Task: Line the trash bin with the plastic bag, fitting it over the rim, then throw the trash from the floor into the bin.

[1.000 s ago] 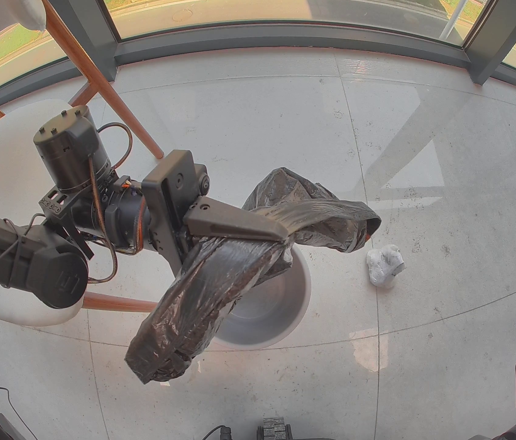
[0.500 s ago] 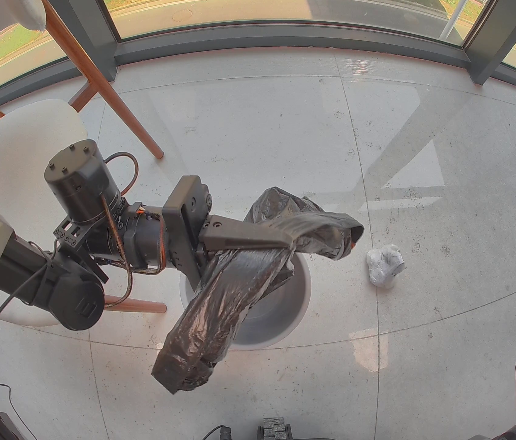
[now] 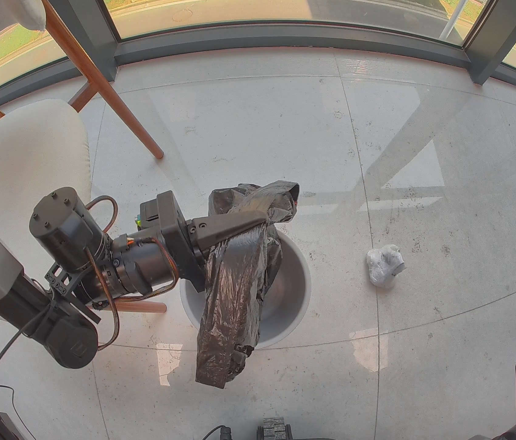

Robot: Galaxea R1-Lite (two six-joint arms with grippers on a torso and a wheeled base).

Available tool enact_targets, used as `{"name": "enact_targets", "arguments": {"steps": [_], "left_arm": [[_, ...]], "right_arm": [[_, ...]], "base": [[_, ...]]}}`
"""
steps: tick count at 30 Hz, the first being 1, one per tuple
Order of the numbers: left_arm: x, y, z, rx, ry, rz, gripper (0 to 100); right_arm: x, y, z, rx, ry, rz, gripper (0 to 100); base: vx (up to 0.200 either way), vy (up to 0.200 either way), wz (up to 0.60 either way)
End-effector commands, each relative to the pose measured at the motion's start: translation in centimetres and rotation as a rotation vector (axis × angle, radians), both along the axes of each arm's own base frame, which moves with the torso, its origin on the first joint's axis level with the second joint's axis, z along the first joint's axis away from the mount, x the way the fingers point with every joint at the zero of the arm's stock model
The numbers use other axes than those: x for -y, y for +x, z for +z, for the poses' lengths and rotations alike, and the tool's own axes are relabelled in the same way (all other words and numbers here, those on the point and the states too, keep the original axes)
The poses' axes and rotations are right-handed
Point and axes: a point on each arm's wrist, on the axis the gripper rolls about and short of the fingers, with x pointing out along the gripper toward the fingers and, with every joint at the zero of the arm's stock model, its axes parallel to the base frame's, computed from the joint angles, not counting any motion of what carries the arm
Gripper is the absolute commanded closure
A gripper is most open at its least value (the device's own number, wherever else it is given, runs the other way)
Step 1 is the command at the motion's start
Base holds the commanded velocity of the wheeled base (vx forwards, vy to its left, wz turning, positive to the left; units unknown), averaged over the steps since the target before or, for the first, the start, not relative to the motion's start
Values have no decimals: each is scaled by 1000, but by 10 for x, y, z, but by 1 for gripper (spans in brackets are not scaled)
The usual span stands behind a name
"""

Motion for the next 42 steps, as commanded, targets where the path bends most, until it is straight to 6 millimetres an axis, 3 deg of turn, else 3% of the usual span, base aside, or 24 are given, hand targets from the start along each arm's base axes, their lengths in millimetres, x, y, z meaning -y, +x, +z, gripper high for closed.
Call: {"name": "enact_targets", "arguments": {"steps": [1, 5, 8, 22, 25, 28, 37, 39, 40, 42], "left_arm": [[1, -18, -18, 71, 71, 79, 100], [-2, -31, -32, 179, 162, 95, 100], [-2, -40, -28, 217, 165, 97, 100], [2, -31, -25, 273, 193, 235, 100], [10, -20, -17, 306, 200, 348, 100], [20, -15, -23, 327, 268, 391, 100], [32, -21, -25, 323, 294, 395, 100], [32, -21, -26, 324, 301, 395, 100], [31, -21, -28, 322, 307, 397, 100], [31, -21, -29, 317, 308, 399, 100]], "right_arm": [[0, 0, -5, -1, 0, 0, 0], [0, 0, -5, -1, 0, 0, 0], [0, 0, -5, -1, 0, 0, 0], [0, 0, -5, -1, 0, -1, 0], [0, 0, -5, -1, -5, -3, 0], [0, 0, -6, -4, -4, -6, 0], [0, 0, -5, 0, -17, -6, 0], [0, -5, 36, 153, -13, 13, 0], [1, 4, 53, 152, -3, 34, 0], [0, 26, 60, 78, 7, 96, 0]], "base": [[0, 0, 0], [0, 0, 0], [0, 0, 0], [0, 0, 0], [0, 0, 0], [0, 0, 0], [0, 0, 0], [0, 0, 0], [0, 0, 0], [0, 0, 0]]}}
